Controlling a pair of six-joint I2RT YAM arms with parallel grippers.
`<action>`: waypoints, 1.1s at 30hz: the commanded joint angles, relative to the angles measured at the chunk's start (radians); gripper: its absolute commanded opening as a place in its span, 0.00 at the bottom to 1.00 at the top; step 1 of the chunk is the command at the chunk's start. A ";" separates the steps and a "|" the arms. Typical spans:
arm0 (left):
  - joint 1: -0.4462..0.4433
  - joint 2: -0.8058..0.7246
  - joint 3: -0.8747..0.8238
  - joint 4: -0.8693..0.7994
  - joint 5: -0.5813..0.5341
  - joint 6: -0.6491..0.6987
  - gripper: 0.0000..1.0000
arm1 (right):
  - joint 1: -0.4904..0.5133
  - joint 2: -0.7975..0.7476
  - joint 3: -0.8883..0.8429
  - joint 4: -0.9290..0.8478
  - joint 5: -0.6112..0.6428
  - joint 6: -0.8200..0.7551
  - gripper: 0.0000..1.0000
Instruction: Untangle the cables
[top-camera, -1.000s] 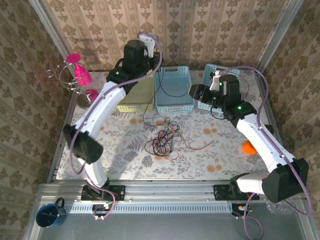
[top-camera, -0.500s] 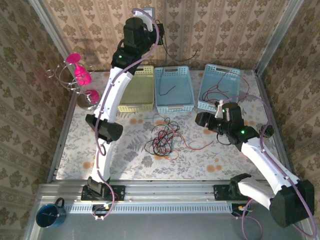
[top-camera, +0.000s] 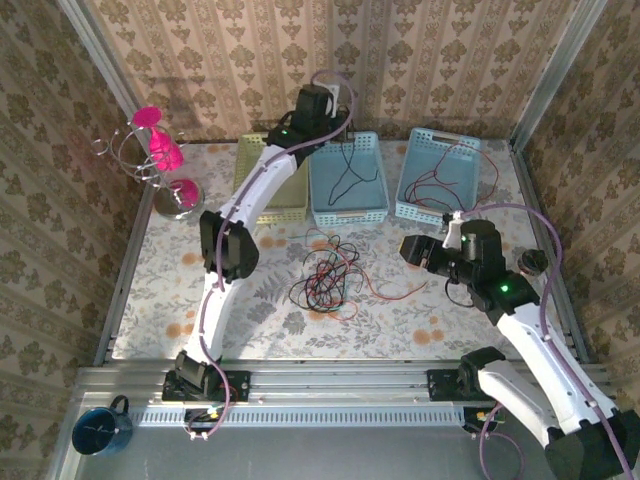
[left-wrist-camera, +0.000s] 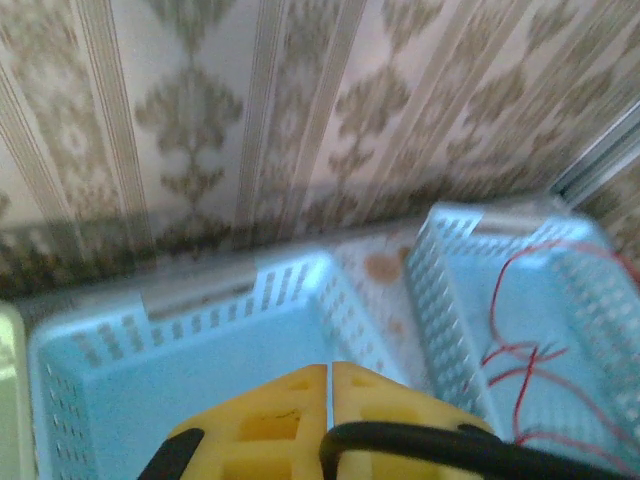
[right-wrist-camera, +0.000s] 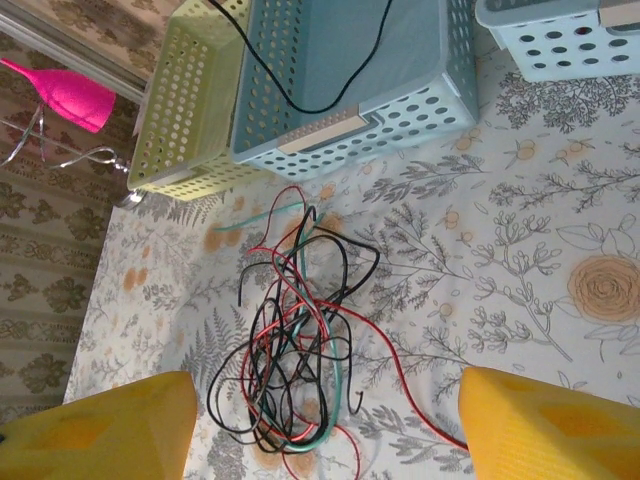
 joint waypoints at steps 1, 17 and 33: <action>0.006 0.038 0.005 -0.112 -0.021 0.030 0.10 | -0.004 -0.043 0.012 -0.079 0.007 -0.031 0.71; 0.046 -0.031 -0.020 -0.323 -0.021 0.013 0.68 | -0.005 -0.062 0.031 -0.139 0.035 -0.070 0.71; 0.042 -0.555 -0.485 -0.095 -0.011 -0.008 0.77 | -0.004 -0.007 0.038 -0.150 0.050 -0.108 0.71</action>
